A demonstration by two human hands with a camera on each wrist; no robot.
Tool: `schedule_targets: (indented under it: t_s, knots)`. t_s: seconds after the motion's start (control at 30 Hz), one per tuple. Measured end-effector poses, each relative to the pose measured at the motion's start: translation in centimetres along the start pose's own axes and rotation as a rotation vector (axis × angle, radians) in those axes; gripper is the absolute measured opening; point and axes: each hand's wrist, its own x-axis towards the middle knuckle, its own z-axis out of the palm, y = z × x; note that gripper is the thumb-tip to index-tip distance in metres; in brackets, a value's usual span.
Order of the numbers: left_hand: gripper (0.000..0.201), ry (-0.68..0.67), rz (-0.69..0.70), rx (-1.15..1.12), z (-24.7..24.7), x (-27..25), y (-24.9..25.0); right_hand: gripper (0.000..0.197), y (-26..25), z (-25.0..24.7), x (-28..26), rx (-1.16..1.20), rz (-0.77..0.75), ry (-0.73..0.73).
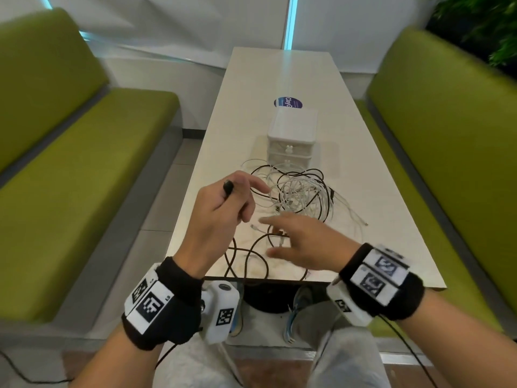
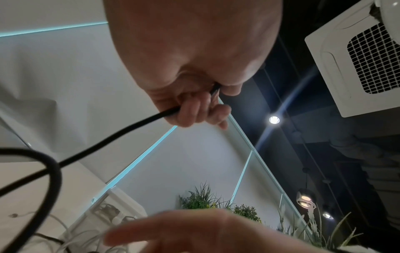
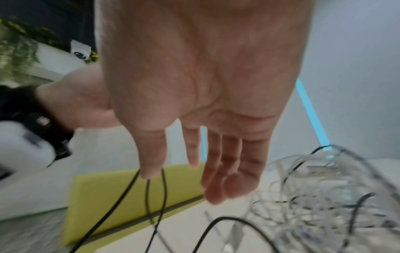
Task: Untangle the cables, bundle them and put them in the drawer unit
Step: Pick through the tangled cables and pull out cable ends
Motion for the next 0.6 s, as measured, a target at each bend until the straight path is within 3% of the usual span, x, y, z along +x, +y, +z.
schedule_targets:
  t_s: [0.1,0.17,0.27,0.33,0.43,0.47,0.53,0.6]
  knots:
    - [0.056,-0.012,0.020,0.013,-0.3,-0.1,0.5,0.088,-1.6,3.6,1.5,-0.176,0.045,-0.113]
    - [0.059,-0.024,0.021,0.014,-0.7,-0.2,0.9,0.091,-2.0,5.3,2.4,-0.231,0.016,-0.122]
    - [0.062,-0.032,-0.007,-0.001,-1.0,-0.1,1.0,0.087,-2.7,6.4,3.4,0.018,-0.051,-0.217]
    - [0.064,-0.050,-0.027,-0.014,-1.0,-0.2,1.1,0.070,-3.5,6.4,3.7,0.280,-0.064,-0.174]
    - [0.066,-0.069,-0.053,-0.023,-0.8,-0.3,1.3,0.028,-4.2,6.3,3.7,0.524,-0.061,-0.012]
    - [0.067,-0.076,-0.052,-0.019,-0.7,-0.3,1.3,0.024,-4.2,6.3,3.5,0.568,-0.040,-0.045]
    - [0.068,-0.095,-0.050,-0.009,-0.5,-0.3,1.4,0.024,-4.2,6.5,2.7,0.581,0.031,-0.257]
    - [0.069,-0.119,-0.051,0.001,-0.4,-0.1,1.3,0.025,-3.8,6.3,1.5,0.333,0.059,-0.511]
